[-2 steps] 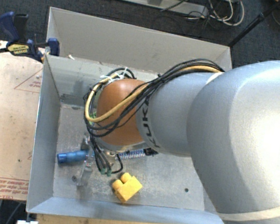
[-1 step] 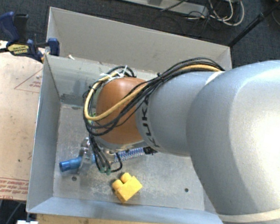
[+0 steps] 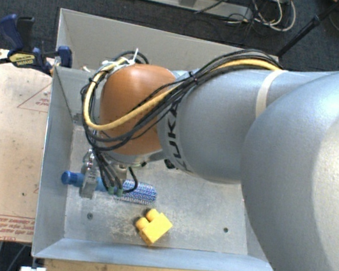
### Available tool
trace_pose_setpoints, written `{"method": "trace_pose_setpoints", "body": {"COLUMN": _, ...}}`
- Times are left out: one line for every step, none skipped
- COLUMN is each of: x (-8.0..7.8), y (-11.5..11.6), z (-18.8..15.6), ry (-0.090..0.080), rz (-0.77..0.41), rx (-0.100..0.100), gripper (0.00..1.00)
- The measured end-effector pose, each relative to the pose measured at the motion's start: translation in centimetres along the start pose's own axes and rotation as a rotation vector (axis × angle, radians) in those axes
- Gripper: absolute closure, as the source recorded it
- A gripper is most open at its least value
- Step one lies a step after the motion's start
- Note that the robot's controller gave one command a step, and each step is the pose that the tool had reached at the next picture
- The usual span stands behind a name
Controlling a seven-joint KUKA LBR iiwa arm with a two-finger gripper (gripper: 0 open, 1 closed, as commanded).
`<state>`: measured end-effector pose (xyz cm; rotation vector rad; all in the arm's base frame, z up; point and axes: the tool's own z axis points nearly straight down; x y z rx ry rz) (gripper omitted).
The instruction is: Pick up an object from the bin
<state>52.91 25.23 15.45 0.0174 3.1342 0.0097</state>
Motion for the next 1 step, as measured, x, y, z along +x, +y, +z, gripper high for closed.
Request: {"method": "trace_pose_setpoints", "body": {"x": 1.91, "y": 0.15, "z": -10.55, "ry": 0.000, "rz": 0.022, "rx": 0.001, "gripper": 1.00}}
